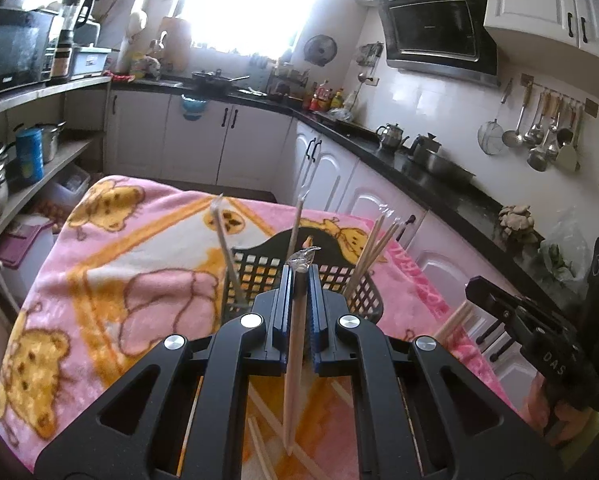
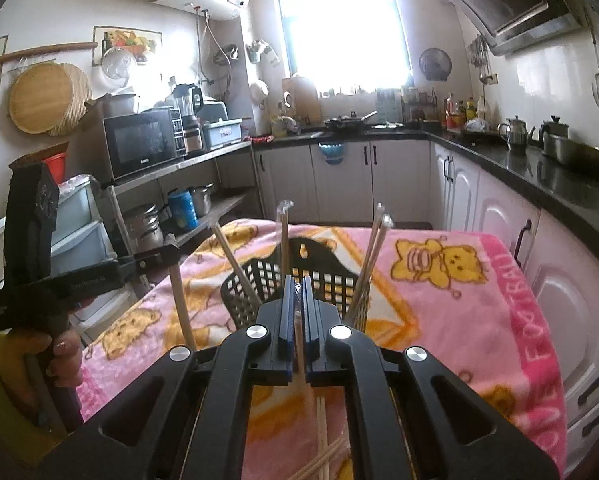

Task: Organize utensils
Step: 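Lift the left tool's chopstick above the caddy while the right tool carries its own, then lower the left tool's chopstick into the caddy while the right tool lowers its own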

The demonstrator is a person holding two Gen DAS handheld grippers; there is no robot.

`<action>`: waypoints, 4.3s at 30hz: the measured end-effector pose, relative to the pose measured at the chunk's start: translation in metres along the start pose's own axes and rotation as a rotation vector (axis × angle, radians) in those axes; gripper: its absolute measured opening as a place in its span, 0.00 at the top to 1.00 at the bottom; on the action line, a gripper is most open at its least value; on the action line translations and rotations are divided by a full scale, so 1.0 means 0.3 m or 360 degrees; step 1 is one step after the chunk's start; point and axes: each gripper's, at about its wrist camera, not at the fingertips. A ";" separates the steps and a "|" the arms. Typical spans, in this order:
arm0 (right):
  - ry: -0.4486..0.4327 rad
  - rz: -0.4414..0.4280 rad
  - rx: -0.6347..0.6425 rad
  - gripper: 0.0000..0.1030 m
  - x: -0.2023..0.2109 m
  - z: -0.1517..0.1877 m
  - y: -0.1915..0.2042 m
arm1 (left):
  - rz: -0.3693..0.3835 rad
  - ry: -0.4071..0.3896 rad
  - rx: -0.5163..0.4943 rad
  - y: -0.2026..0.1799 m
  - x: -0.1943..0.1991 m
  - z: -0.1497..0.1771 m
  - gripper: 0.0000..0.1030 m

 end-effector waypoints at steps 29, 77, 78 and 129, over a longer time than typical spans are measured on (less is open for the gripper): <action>-0.0238 0.0074 0.0052 0.97 0.047 -0.296 -0.046 | 0.0085 -0.0106 -0.0209 -0.186 -0.083 -0.297 0.98; -0.0196 0.0082 -0.0096 0.97 -0.244 -0.318 -0.103 | 0.0068 -0.0195 0.0023 0.022 -0.315 -0.174 0.98; -0.0192 0.0081 -0.0105 0.97 -0.250 -0.310 -0.103 | 0.0070 -0.0198 0.0029 0.024 -0.315 -0.170 0.98; 0.0006 0.0144 -0.0342 0.97 -0.338 -0.100 -0.230 | -0.0017 -0.0012 0.0064 0.064 -0.322 -0.062 0.97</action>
Point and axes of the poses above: each gripper's, at about its wrist camera, not at the fingertips, and x roughly against the way its jaws point, y to its left, z to its underside, and after that the axes turned 2 degrees about z, right-handed
